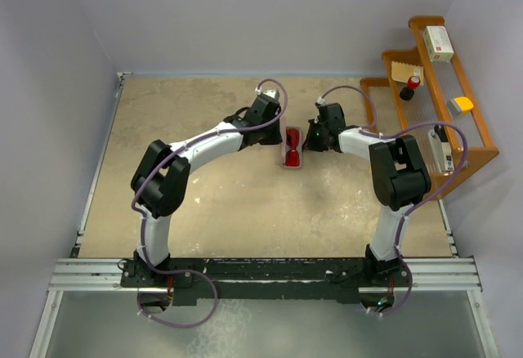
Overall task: Organize the sunglasses
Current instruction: Close the sunglasses case at the center of the board.
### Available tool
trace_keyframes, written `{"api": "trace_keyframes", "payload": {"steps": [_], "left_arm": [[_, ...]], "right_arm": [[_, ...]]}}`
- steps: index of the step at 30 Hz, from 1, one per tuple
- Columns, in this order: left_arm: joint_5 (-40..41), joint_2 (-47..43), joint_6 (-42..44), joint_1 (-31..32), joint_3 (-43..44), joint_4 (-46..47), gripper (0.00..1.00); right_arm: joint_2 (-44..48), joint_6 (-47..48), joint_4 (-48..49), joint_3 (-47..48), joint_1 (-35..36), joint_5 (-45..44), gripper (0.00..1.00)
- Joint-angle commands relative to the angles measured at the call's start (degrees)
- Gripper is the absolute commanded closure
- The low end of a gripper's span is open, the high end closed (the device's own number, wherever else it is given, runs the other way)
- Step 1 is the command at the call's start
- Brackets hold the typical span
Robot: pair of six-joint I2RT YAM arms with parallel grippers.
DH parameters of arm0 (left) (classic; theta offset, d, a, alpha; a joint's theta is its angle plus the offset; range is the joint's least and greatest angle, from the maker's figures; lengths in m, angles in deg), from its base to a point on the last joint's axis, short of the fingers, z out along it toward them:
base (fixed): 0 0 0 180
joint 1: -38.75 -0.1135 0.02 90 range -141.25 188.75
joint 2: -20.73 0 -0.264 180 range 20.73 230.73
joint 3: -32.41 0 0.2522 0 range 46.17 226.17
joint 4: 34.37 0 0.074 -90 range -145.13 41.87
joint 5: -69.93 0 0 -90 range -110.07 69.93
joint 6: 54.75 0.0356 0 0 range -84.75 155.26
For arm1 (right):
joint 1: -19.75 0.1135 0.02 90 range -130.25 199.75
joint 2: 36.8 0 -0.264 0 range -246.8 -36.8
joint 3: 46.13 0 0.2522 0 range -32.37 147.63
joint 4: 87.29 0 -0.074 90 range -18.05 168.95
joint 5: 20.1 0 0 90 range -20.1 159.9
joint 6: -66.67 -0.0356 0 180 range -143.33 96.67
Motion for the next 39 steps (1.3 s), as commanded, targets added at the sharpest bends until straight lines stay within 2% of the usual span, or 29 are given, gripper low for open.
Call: {"api": "trace_keyframes", "payload": {"steps": [1,9,21,28,34,39], "left_arm": [[-0.39,0.45,-1.01,-0.13,2.14,2.55,0.86],[-1.09,1.63,-1.68,0.23,2.24,3.68,0.90],[-1.79,4.74,-2.06,1.44,3.87,4.59,0.91],[1.45,2.59,-1.50,1.32,2.80,2.90,0.91],[3.90,-0.95,-3.20,-0.06,0.59,2.72,0.85],[5.75,-2.99,-3.97,-0.46,1.30,2.28,0.84]], "right_arm": [[-0.39,1.11,-0.92,-0.78,0.21,1.30,1.00],[-0.48,1.29,-1.23,-0.85,0.21,1.34,1.00],[-0.66,1.57,-1.45,-0.61,0.21,1.36,1.00],[-0.54,1.48,-1.59,-0.74,0.21,1.24,1.00],[-0.47,1.64,-1.54,-0.98,0.21,1.72,1.00],[-0.34,1.72,-1.46,-1.25,0.21,1.76,1.00]]}}
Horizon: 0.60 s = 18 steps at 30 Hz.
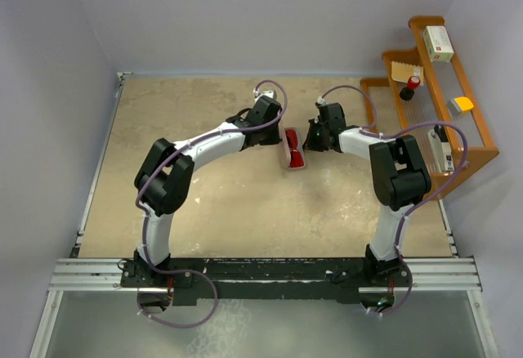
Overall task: Organize the sunglasses
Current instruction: Close the sunglasses case at the center of the board.
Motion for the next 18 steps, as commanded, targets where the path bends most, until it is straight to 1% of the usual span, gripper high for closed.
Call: {"api": "trace_keyframes", "payload": {"steps": [1,7,18], "left_arm": [[2.39,-6.07,-1.90,-0.47,0.65,2.14,0.84],[1.42,-6.39,-4.14,-0.37,0.53,4.00,0.83],[-0.96,-4.83,-5.40,-0.23,-0.64,5.58,0.85]], "right_arm": [[-0.31,1.14,-1.56,-1.26,0.32,1.74,1.00],[-0.20,1.15,-1.56,-1.20,0.34,1.82,1.00],[-0.40,1.15,-1.56,-1.19,0.32,1.92,1.00]]}}
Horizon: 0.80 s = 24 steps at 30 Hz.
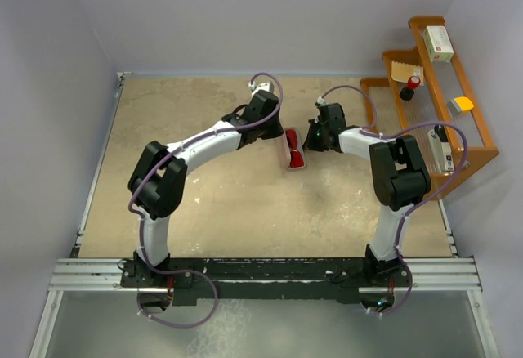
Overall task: Organize the sunglasses
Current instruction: Close the sunglasses case at the center of the board.
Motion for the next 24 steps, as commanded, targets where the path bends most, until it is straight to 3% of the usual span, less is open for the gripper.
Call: {"api": "trace_keyframes", "payload": {"steps": [1,24], "left_arm": [[-1.12,-0.75,-1.16,0.04,-0.57,3.23,0.85],[-2.80,3.12,-1.68,0.13,-1.02,3.90,0.86]], "right_arm": [[-0.37,0.97,-1.69,-1.09,0.32,1.83,1.00],[-0.88,0.96,-1.70,-0.69,0.32,1.92,1.00]]}}
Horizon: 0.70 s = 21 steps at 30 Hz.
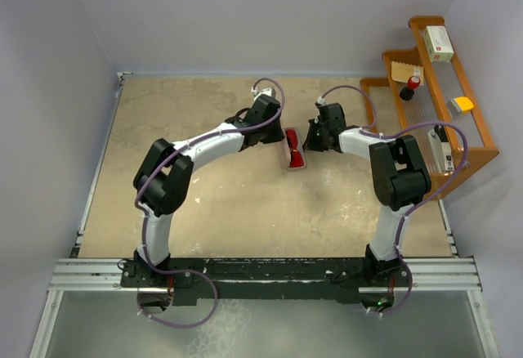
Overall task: Organize the sunglasses
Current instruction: Close the sunglasses case at the center of the board.
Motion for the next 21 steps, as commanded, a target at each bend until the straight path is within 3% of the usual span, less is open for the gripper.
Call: {"api": "trace_keyframes", "payload": {"steps": [1,21], "left_arm": [[-0.93,0.98,-0.87,0.13,-0.07,2.33,0.87],[-3.38,10.02,0.54,2.96,4.54,1.09,0.89]], "right_arm": [[-0.87,0.93,-1.69,-0.66,0.32,1.90,1.00],[-1.62,1.14,-1.69,-0.56,0.32,1.98,1.00]]}}
